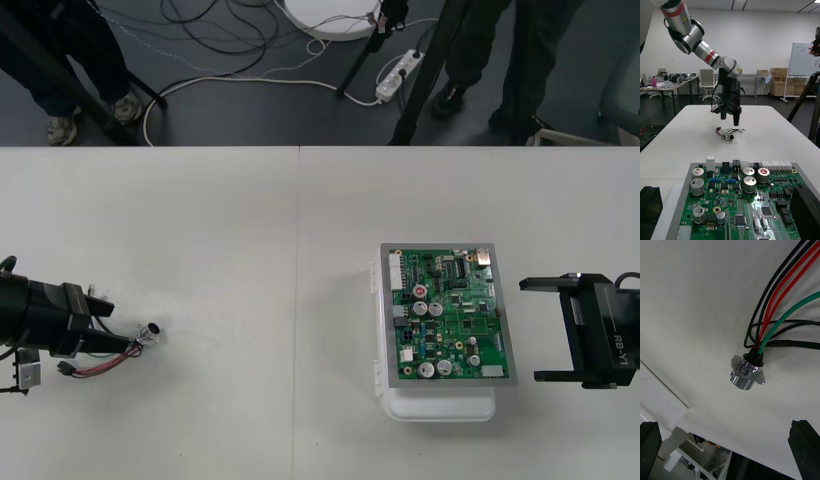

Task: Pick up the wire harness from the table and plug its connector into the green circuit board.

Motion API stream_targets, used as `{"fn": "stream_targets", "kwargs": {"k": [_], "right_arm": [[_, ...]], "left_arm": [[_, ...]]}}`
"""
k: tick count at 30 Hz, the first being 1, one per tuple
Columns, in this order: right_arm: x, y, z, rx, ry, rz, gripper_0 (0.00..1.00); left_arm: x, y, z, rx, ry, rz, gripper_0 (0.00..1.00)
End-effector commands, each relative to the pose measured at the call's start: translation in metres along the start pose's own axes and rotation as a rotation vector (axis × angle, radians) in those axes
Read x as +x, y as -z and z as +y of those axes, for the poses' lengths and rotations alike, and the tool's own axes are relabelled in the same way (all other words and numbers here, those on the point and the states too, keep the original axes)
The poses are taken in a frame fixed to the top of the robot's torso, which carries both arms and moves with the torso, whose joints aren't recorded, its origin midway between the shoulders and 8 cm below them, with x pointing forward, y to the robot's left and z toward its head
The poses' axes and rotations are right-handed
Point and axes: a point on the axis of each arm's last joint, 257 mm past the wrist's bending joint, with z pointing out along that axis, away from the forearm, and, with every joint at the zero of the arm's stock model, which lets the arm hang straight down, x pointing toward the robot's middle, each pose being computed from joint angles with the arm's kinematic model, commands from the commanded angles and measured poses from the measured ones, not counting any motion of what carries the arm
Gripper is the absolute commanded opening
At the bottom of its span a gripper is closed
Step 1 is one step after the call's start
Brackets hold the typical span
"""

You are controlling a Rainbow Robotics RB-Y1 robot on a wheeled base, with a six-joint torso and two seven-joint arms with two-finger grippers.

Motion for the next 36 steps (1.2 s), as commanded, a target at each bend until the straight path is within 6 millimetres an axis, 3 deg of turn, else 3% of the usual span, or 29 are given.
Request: {"fn": "stream_targets", "kwargs": {"k": [1,21,36], "right_arm": [[-0.008,-0.004,-0.011,0.002,-0.005,-0.026,1.0],[-0.009,-0.003,-0.014,0.015,-0.002,-0.031,1.0],[-0.008,-0.002,-0.015,0.017,0.003,-0.026,1.0]], "left_arm": [[0.018,-0.01,-0.006,0.021,-0.097,-0.002,1.0],[0.009,-0.027,-0.027,0.121,-0.117,-0.016,1.0],[0.01,-0.052,-0.022,0.164,-0.15,0.006,1.0]]}}
